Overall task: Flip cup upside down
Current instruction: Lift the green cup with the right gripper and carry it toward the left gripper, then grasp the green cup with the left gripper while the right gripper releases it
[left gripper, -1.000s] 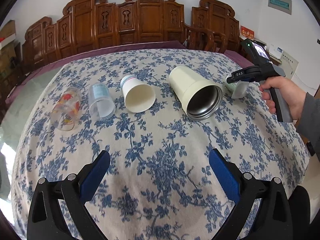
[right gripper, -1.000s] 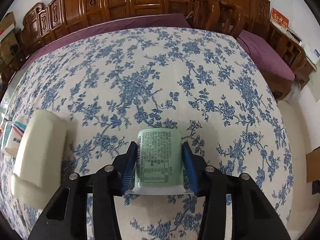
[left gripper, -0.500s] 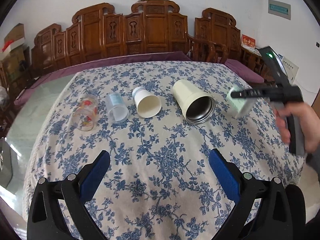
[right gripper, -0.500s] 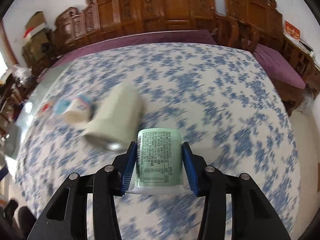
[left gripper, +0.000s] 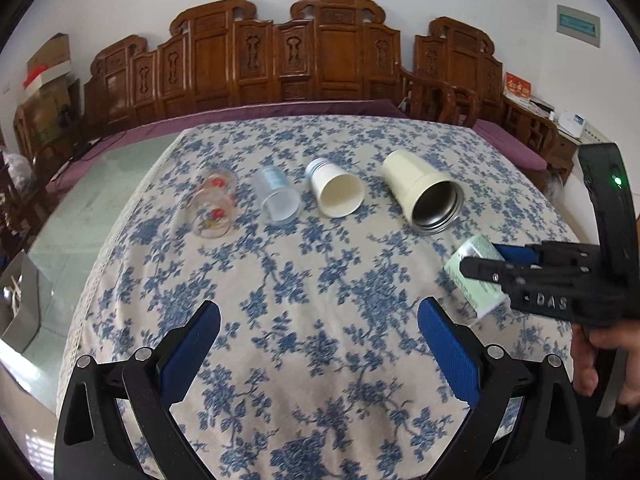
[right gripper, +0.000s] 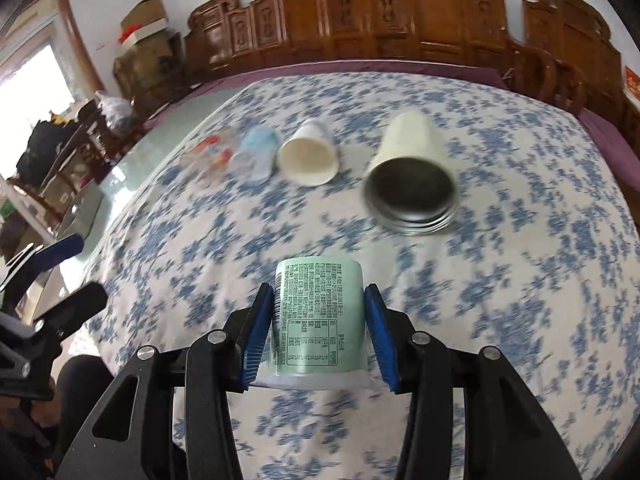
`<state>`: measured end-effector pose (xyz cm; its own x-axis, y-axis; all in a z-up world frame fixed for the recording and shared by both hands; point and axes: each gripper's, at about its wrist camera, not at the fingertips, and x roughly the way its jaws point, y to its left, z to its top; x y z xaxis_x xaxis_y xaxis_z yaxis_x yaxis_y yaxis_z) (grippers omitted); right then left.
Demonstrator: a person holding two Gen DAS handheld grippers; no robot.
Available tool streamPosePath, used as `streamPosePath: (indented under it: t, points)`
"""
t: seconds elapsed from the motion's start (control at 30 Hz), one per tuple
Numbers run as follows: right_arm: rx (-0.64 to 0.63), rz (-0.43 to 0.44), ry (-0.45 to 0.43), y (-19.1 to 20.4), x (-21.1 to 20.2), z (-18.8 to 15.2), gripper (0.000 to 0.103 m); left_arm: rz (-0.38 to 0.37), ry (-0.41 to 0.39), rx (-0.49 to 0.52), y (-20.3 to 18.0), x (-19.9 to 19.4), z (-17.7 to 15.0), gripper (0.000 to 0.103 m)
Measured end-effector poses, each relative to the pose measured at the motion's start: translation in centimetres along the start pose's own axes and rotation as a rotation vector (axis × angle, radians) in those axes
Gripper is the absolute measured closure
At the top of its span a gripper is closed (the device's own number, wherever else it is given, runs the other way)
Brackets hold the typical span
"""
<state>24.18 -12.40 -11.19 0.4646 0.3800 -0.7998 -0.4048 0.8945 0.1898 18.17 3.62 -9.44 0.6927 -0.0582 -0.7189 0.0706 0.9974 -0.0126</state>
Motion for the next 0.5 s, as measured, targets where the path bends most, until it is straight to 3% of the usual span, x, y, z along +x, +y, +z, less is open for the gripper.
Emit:
streamPosePath:
  t: [0.37,0.5]
  points:
    - [-0.028,0.023,0.076,3.2,3.6,-2.2,0.053,0.043,0.035,-0.045,2.8,0.4,-1.7,0.008]
    - [-0.026,0.033,0.056,3.1,3.7,-2.5,0.049,0.055,0.046,-0.038,2.7,0.5,-1.7,0.008]
